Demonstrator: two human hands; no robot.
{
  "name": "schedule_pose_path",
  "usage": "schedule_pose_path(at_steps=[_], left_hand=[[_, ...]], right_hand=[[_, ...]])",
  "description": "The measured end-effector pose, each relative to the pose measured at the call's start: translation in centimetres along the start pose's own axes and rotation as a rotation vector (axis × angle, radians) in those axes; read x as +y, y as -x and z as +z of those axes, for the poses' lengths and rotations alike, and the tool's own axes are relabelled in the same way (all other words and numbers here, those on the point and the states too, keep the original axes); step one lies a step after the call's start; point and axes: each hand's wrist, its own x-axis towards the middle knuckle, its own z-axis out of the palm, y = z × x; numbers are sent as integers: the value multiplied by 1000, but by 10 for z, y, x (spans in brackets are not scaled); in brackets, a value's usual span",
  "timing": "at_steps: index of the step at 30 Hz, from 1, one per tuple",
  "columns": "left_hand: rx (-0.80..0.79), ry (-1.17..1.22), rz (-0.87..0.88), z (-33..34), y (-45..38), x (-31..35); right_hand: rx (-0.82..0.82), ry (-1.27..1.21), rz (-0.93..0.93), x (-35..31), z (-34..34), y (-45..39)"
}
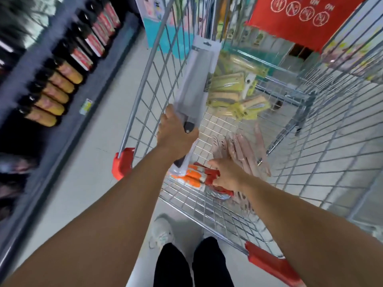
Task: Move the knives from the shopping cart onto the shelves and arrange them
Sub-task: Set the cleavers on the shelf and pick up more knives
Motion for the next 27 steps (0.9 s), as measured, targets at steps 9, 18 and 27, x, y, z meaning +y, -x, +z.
schedule_pose_path(at_steps=[9,18,27], left_hand=[[-20,66,-42,-1,7,-5],[-36,90,-61,-2,6,-7],[-31,81,-59,-5,14,1]], right_hand=[[109,122,-82,6,14,-13],[52,163,-6,1,19,-12],[52,-42,54,6,3,19]])
